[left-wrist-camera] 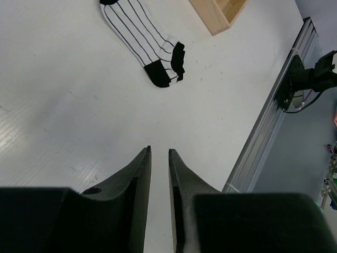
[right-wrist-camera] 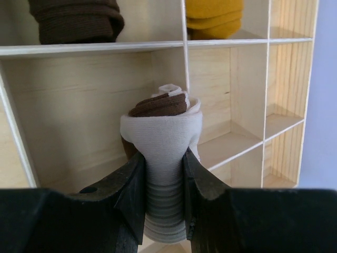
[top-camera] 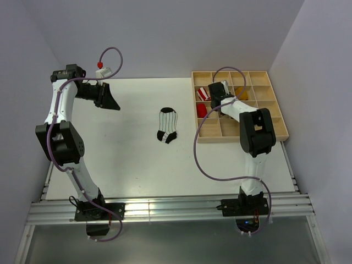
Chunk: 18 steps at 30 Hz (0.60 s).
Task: Roll the socks
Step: Place the sock in the storage box.
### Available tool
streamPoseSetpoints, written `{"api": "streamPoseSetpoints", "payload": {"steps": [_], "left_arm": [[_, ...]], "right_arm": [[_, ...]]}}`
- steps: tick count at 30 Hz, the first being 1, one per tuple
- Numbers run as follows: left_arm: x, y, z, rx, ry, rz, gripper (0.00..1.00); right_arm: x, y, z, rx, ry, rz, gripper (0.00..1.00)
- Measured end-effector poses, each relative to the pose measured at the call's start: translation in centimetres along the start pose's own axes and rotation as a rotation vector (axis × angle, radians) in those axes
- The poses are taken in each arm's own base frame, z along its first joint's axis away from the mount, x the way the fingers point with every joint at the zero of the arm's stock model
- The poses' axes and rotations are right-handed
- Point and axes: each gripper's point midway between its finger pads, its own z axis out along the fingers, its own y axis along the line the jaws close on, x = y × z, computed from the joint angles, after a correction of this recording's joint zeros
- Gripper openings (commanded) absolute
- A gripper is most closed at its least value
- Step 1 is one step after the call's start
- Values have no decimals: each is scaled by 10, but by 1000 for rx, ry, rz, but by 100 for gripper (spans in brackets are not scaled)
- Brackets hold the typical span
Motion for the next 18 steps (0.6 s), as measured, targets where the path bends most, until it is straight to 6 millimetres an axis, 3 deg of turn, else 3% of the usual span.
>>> {"api": "streamPoseSetpoints", "payload": {"steps": [18], "left_arm": [[0, 0, 0, 0, 0, -1, 26]], "right_arm": [[-8, 30, 3, -163, 31, 36, 0]]}}
